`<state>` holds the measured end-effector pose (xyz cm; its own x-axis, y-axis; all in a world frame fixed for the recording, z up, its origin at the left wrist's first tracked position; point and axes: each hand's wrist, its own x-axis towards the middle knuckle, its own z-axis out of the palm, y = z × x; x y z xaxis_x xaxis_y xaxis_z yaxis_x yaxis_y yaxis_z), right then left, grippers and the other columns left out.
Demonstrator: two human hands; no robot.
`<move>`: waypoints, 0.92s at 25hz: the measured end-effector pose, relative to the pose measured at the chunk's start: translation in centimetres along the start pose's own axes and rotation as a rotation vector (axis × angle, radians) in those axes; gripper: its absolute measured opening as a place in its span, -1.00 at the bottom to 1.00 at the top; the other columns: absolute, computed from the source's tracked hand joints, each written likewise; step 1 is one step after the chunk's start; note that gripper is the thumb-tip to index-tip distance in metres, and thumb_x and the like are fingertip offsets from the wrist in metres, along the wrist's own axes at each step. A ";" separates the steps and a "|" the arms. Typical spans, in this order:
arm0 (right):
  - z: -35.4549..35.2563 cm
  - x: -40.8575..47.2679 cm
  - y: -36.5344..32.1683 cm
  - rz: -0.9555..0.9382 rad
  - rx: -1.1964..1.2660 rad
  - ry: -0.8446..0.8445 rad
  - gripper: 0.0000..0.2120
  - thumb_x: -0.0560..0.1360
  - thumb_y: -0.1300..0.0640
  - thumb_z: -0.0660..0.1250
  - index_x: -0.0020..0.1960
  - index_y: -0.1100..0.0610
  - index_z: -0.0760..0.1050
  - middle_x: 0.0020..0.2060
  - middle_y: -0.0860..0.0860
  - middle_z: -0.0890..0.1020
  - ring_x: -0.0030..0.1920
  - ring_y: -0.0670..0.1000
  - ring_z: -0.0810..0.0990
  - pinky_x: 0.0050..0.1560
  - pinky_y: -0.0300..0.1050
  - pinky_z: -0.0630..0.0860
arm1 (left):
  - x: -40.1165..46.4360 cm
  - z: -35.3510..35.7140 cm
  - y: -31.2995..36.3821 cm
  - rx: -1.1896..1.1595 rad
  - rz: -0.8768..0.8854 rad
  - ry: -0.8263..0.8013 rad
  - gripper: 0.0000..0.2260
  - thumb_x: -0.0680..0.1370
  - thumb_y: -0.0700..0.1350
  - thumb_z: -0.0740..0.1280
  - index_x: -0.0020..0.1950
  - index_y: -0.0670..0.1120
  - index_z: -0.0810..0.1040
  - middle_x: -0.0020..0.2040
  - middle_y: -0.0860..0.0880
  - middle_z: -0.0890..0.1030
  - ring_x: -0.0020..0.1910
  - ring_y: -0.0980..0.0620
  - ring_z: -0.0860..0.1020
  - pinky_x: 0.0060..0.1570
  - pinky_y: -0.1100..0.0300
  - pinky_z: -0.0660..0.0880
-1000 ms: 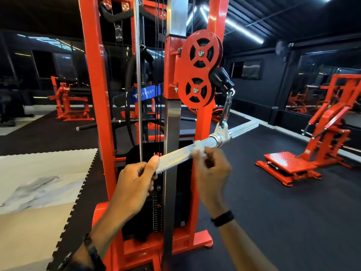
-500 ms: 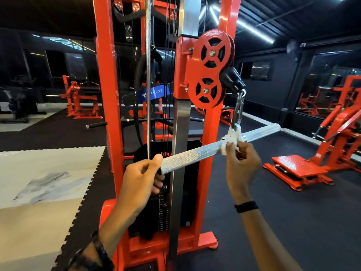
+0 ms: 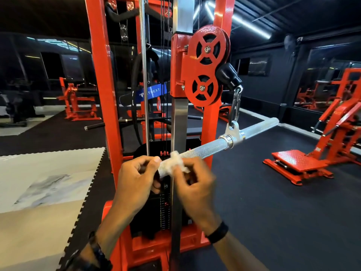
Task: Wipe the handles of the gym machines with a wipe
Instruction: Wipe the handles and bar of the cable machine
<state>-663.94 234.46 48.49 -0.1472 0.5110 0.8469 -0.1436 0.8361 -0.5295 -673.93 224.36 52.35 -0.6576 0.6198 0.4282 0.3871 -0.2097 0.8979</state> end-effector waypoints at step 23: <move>-5.0 6.5 5.4 0.283 -0.146 0.435 -0.94 0.50 0.25 0.42 -0.14 0.18 0.56 -0.33 -0.10 0.56 -0.32 -0.28 0.53 -0.31 -0.46 0.35 | -0.4 -0.5 0.3 0.021 -0.075 -0.070 -0.86 0.64 -0.10 0.30 -0.02 -0.14 0.59 -0.42 -0.07 0.56 -0.45 -0.02 0.54 -0.43 0.09 0.52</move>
<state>-660.77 243.31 51.43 0.2625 0.7301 0.6309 -0.0151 0.6568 -0.7539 -673.91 223.64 52.49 -0.6387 0.6845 0.3515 0.3529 -0.1454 0.9243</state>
